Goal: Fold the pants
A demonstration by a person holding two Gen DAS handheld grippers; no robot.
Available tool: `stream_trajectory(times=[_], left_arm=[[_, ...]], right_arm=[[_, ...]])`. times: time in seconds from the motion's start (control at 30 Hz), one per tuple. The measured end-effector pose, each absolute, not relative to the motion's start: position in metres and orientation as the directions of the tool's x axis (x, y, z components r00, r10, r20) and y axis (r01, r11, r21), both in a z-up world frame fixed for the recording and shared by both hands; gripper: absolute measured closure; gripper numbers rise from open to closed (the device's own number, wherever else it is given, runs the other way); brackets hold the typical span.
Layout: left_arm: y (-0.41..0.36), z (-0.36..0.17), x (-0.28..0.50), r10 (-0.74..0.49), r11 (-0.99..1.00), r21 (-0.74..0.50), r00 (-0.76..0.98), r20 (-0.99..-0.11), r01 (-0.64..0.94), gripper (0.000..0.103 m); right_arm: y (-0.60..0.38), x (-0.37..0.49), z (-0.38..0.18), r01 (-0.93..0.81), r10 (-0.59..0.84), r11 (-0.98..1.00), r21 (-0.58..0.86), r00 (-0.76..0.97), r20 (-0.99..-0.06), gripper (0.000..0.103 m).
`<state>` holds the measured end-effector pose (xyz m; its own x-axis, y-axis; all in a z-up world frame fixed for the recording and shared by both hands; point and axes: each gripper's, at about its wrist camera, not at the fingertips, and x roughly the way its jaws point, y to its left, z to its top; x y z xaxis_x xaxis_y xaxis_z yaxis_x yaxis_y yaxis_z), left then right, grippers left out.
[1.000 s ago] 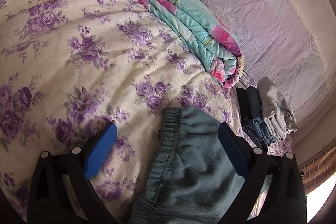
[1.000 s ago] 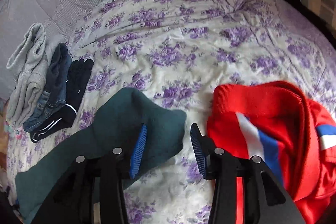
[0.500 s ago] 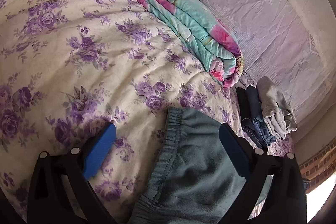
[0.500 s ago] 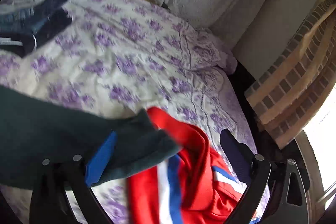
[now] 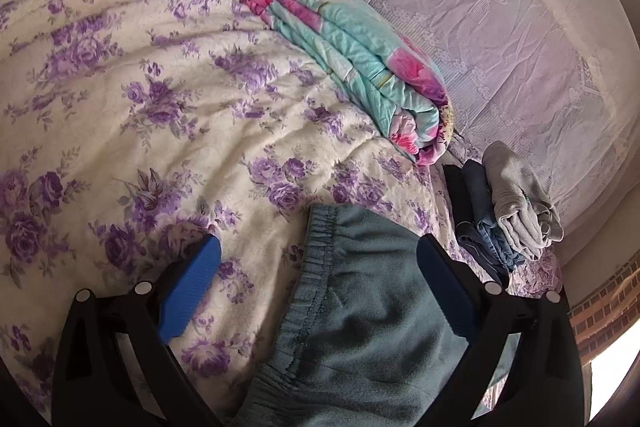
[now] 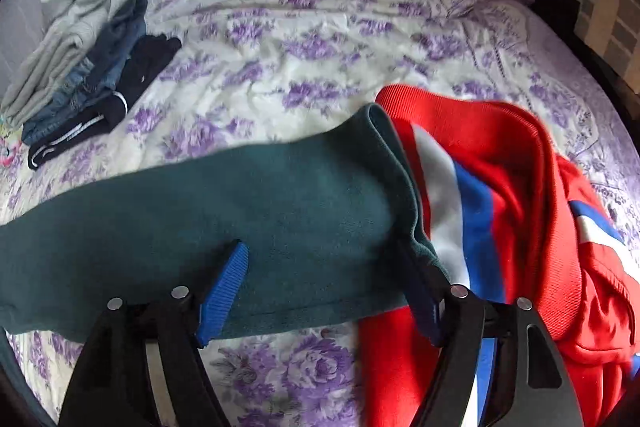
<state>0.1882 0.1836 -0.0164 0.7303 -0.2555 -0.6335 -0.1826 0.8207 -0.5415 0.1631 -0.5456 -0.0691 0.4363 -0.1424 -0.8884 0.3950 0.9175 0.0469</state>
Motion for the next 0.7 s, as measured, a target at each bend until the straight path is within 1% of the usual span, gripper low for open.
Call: stream_trajectory(times=[0.1, 0.13, 0.17, 0.2, 0.23, 0.33, 0.4, 0.43, 0.47, 0.5, 0.57, 0.63, 0.7], left_arm=[[0.165, 0.013, 0.171, -0.261, 0.863, -0.498, 0.770, -0.582, -0.083, 0.007], [0.153, 0.022, 0.165, -0.270, 0.883, -0.467, 0.772, -0.575, -0.039, 0.007], [0.137, 0.030, 0.160, -0.278, 0.905, -0.425, 0.771, -0.573, 0.011, 0.007], [0.119, 0.035, 0.156, -0.286, 0.925, -0.375, 0.762, -0.581, 0.061, 0.007], [0.101, 0.036, 0.155, -0.290, 0.940, -0.324, 0.744, -0.603, 0.104, 0.007], [0.055, 0.019, 0.164, -0.259, 0.966, -0.184, 0.658, -0.707, 0.182, 0.007], [0.040, -0.009, 0.179, -0.198, 0.978, -0.124, 0.562, -0.803, 0.168, 0.007], [0.039, -0.028, 0.190, -0.168, 0.983, -0.110, 0.486, -0.857, 0.145, 0.007], [0.041, -0.038, 0.195, -0.145, 0.987, -0.097, 0.455, -0.879, 0.126, 0.007], [0.043, -0.032, 0.196, -0.140, 0.988, -0.094, 0.473, -0.870, 0.119, 0.007], [0.048, -0.021, 0.194, -0.135, 0.990, -0.103, 0.483, -0.865, 0.093, 0.007], [0.057, -0.007, 0.190, -0.192, 0.981, -0.168, 0.497, -0.846, 0.093, 0.007], [0.066, 0.008, 0.184, -0.246, 0.967, -0.243, 0.536, -0.808, 0.077, 0.007]], right_arm=[[-0.520, 0.148, -0.032, 0.326, -0.116, 0.942, 0.079, 0.538, -0.835, 0.029], [-0.509, 0.142, -0.020, 0.293, -0.109, 0.953, 0.073, 0.560, -0.821, 0.026], [-0.498, 0.138, -0.011, 0.259, -0.102, 0.964, 0.065, 0.582, -0.807, 0.017], [-0.486, 0.134, -0.005, 0.224, -0.090, 0.973, 0.059, 0.601, -0.794, 0.013], [-0.476, 0.133, -0.002, 0.195, -0.077, 0.979, 0.056, 0.611, -0.788, 0.008], [-0.453, 0.142, -0.014, 0.149, -0.020, 0.985, 0.085, 0.590, -0.807, 0.008], [-0.438, 0.156, -0.038, 0.126, 0.010, 0.988, 0.090, 0.526, -0.851, 0.008], [-0.428, 0.162, -0.056, 0.111, 0.022, 0.990, 0.083, 0.466, -0.885, 0.008], [-0.422, 0.167, -0.071, 0.104, 0.020, 0.992, 0.070, 0.416, -0.909, 0.007], [-0.419, 0.166, -0.071, 0.109, 0.000, 0.993, 0.053, 0.440, -0.898, 0.004], [-0.416, 0.162, -0.055, 0.123, -0.012, 0.991, 0.051, 0.463, -0.886, 0.005], [-0.407, 0.155, -0.030, 0.109, 0.026, 0.989, 0.103, 0.548, -0.836, 0.005], [-0.386, 0.155, -0.011, 0.050, 0.070, 0.991, 0.123, 0.591, -0.804, 0.005]])
